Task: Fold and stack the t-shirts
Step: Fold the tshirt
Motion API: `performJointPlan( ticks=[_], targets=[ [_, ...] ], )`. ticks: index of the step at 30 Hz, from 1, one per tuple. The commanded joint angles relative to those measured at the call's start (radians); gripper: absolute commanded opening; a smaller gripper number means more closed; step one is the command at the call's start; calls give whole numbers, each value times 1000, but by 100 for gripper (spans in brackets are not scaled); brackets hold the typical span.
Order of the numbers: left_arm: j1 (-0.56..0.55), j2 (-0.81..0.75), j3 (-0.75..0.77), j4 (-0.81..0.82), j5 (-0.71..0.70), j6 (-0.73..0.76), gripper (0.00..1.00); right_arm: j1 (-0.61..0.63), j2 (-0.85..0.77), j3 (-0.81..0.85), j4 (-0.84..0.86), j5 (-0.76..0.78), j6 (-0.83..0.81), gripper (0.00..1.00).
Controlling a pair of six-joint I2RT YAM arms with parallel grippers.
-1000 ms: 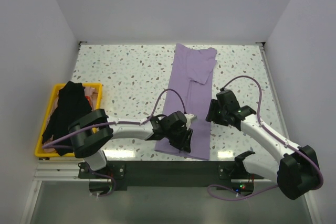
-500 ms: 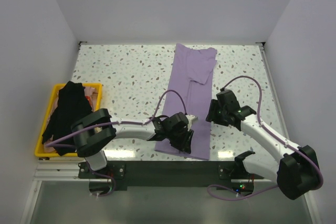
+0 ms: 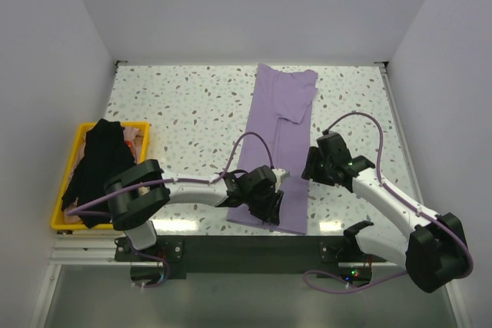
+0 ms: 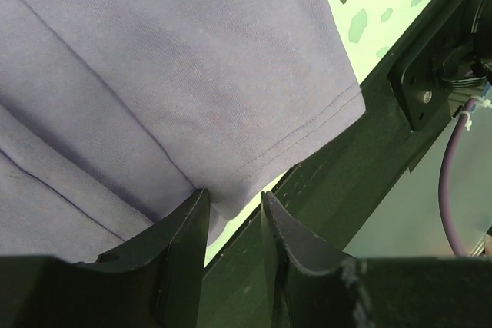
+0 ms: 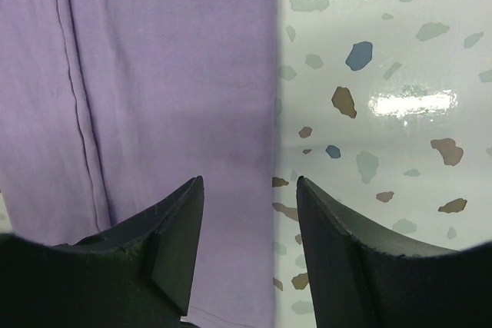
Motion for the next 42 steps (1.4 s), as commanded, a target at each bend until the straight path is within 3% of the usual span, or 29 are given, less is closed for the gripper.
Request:
performJointPlan(
  ticks=[1,15,19,32,42],
  targets=[
    [-11,-6,5,-7,-19,-18,38,-4,-22,-8,27,-12,-7,56],
    [-20,-3,-6,-1,-28,-29,36,-4,-31,-15,26,-15,-6,56],
    [-22,5,3,0,-28,-30,31,-4,-38,-15,23,-15,-6,56],
    [-29,-10,28,-16,-49,-32,0,-4,-51,-9,10,-14,-6,56],
    [-29,-118,17,-75,-112,-47,0,-4,-49,9,4,-17,-9,56]
  ],
)
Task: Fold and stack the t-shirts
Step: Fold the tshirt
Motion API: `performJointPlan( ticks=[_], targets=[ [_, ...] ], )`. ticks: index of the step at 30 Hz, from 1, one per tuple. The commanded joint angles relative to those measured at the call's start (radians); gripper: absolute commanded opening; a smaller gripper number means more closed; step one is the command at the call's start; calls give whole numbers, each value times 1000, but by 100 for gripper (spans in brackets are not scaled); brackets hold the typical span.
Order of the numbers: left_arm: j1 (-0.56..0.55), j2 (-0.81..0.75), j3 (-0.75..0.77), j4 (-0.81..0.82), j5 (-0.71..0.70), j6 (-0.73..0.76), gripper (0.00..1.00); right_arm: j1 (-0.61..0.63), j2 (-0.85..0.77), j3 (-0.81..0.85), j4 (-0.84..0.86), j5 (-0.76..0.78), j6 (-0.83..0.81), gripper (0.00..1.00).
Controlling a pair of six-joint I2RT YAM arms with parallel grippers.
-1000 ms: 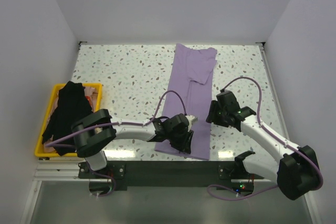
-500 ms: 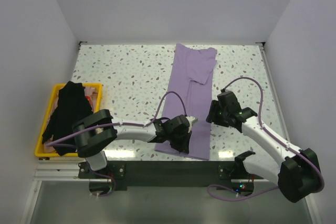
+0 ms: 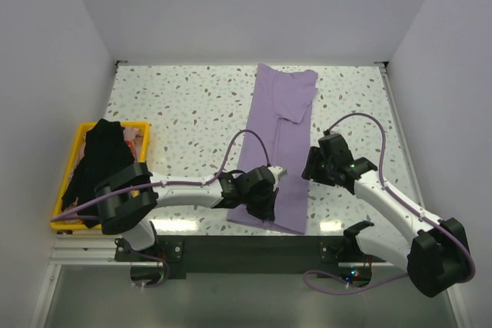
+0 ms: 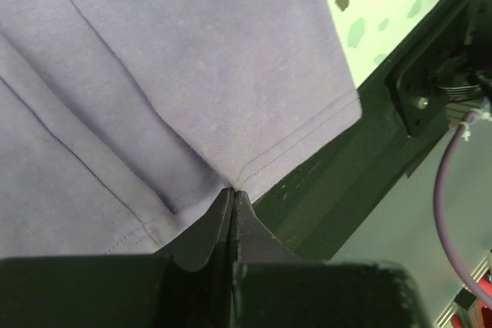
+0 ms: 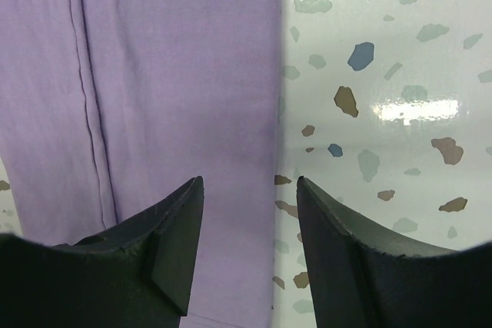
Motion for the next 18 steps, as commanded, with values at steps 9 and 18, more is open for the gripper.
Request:
performJointPlan(
  ticks=[9,18],
  targets=[
    [-8,-115,-14,-27,-38,-41,0,-4,-24,31,-9,-11,-10,55],
    [-8,-153,-61,-19,-38,-62,0,2,24,113,11,-49,-45,56]
  ],
)
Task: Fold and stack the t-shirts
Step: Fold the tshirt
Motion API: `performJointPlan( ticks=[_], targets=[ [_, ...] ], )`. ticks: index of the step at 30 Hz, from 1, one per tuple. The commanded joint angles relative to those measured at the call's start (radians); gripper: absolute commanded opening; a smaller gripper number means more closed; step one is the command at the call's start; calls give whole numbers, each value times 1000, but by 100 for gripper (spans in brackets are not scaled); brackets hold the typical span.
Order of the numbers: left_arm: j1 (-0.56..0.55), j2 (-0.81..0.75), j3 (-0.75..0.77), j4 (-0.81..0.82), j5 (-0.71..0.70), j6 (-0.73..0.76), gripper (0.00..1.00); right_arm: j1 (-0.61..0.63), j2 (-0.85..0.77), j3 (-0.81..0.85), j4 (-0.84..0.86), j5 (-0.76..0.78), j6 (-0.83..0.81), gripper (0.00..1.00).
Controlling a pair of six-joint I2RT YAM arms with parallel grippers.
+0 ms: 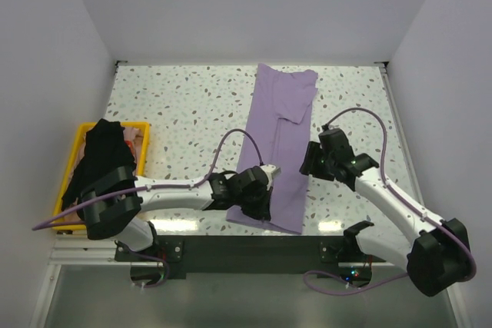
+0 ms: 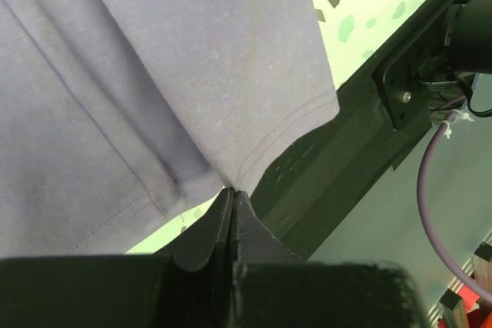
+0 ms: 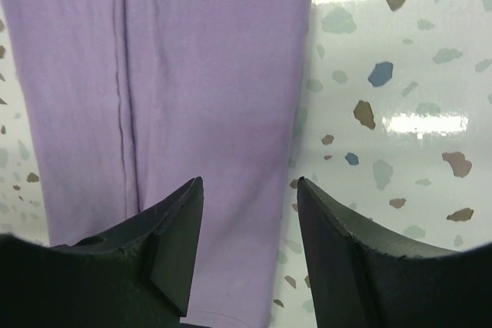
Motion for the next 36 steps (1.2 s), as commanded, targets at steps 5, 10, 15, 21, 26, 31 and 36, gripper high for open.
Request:
performJointPlan(
  ticks=[5,10,15,21,26,31,36],
  targets=[
    [-8,-44,-38,20,-7,-35,0,29,128,142,65,-18,-30,55],
    [-8,-41,-47,32,-8,-41,0,57,299,231,116,1,-27,52],
    [-8,-32,-48,39,-7,-40,0,68,439,329,162,30,-27,48],
    [-8,-20,-45,49,-7,-43,0,69,595,429,171,61,-35,42],
    [-8,-14,-45,55,-1,-44,0,71,689,492,161,104,-41,39],
    [-8,-14,-45,56,-1,-47,0,69,750,575,147,131,-49,37],
    [-8,-12,-48,56,-1,-47,0,69,810,652,112,166,-62,34]
  ],
)
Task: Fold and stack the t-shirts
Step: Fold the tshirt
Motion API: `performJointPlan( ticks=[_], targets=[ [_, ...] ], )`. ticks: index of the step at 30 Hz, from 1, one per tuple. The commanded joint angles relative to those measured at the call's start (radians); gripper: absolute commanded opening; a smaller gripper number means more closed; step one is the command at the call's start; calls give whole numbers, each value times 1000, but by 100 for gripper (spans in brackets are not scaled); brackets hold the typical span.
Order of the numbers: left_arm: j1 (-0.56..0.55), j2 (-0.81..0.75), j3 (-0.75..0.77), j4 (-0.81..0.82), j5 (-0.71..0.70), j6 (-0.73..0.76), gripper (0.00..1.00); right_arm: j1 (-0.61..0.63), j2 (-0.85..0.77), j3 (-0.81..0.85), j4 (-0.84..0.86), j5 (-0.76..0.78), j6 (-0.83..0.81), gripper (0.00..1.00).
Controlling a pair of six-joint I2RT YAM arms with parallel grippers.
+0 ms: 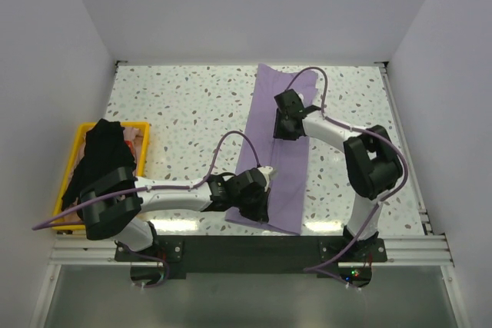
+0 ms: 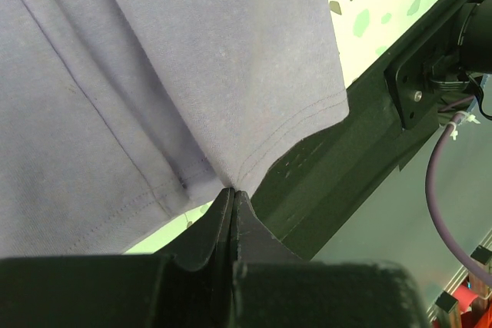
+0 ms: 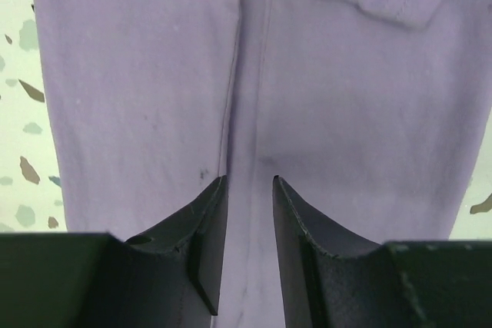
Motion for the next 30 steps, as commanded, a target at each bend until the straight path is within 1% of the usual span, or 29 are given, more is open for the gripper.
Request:
performJointPlan(
  ticks=[1,5,11,30],
  targets=[
    [-8,-4,-4,36,2,-11,0,3,32,65,-21,58,-22,33],
    [-8,-4,-7,36,2,-13,0,3,53,83,-40,93,-27,30],
    [-8,-1,-10,40,7,-14,0,5,82,114,-57,112,-42,28],
    [-8,-10,-27,45,4,-19,0,22,145,174,-87,144,-57,28]
  ],
)
